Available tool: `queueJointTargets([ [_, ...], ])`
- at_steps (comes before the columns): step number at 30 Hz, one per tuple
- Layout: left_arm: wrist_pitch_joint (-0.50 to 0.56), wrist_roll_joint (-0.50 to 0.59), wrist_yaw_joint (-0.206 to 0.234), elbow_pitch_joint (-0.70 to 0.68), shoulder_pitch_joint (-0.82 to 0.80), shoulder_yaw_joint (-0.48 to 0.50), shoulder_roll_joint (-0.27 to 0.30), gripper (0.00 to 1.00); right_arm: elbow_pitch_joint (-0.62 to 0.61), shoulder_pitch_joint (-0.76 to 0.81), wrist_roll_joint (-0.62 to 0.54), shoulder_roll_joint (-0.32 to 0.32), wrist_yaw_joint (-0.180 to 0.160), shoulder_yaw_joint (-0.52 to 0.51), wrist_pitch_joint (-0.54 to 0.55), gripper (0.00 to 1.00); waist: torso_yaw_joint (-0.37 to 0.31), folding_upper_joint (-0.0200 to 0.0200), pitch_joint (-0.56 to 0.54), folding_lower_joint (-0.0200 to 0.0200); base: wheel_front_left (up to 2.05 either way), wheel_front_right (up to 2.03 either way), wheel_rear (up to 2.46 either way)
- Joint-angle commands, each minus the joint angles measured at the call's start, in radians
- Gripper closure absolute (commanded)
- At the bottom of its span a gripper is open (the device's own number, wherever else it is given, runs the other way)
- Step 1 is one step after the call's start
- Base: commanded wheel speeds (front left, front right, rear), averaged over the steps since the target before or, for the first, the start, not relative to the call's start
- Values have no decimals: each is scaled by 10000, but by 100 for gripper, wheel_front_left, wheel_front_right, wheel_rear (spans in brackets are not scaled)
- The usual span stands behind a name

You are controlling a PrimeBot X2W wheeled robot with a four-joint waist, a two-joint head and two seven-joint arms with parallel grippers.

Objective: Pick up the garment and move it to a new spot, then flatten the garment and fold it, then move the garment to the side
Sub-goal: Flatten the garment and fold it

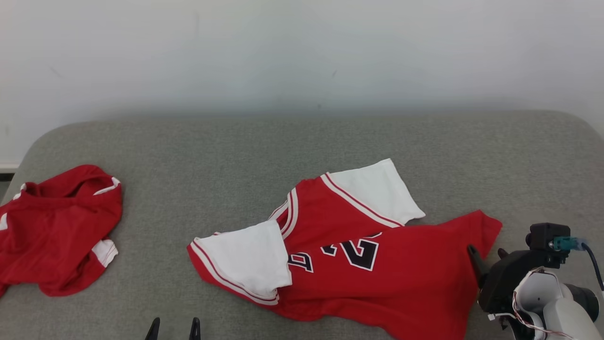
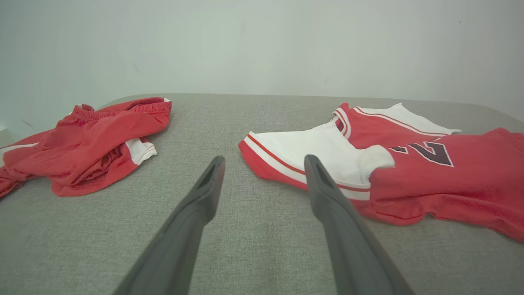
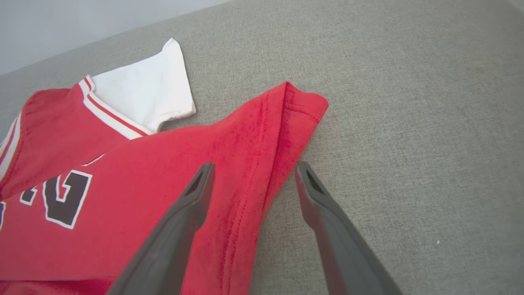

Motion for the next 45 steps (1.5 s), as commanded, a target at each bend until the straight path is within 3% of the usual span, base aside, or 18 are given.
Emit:
queueJointTargets([
  [1, -33, 96, -10, -17, -116, 16, 6, 0, 197, -205, -56, -20, -22, -42, 7, 0, 195, -1, 163, -1, 0, 0, 0],
  [10, -33, 324, -99, -278, -197, -41, 4, 0, 1450, -989, -307, -223, -22, -335, -63, 0, 569, -1, 548, -1, 0, 0, 0],
  [19, -34, 360, -48, -410, -297, -256, 4, 0, 1907, -1291, -124, -209, -22, -174, -185, 0, 671, -1, 781, -1, 0, 0, 0],
  [20, -34, 360, -45, -404, -321, -280, 4, 0, 1955, -1338, -108, -234, -22, -160, -216, 19, 683, -1, 803, -1, 0, 0, 0],
  [21, -34, 356, -46, -397, -335, -297, 4, 0, 1997, -1380, -78, -243, -22, -153, -235, 51, 695, -1, 825, -1, 0, 0, 0],
  [22, -34, 350, -42, -391, -348, -306, 4, 0, 2050, -1409, -57, -247, -22, -130, -225, 59, 706, -1, 848, -1, 0, 0, 0],
  [23, -34, 337, -37, -391, -372, -327, 4, 0, 2087, -1438, -56, -270, -22, -123, -230, 84, 722, -1, 885, -1, 0, 0, 0],
  [24, -34, 316, -42, -386, -389, -331, 4, 0, 2121, -1472, -52, -286, -22, -102, -253, 100, 734, -1, 911, -1, 0, 0, 0],
  [34, -34, 196, 75, -351, -533, -491, 4, 0, 2036, -2231, -432, -845, -22, -171, -1222, 100, 1047, -1, 1151, -1, 0, 0, 0],
  [45, -34, 201, 118, -597, -717, -851, 2, 0, 2537, -3886, -1163, -1765, -22, -83, -1825, 100, 2064, -1, 1690, -1, 0, 0, 0],
])
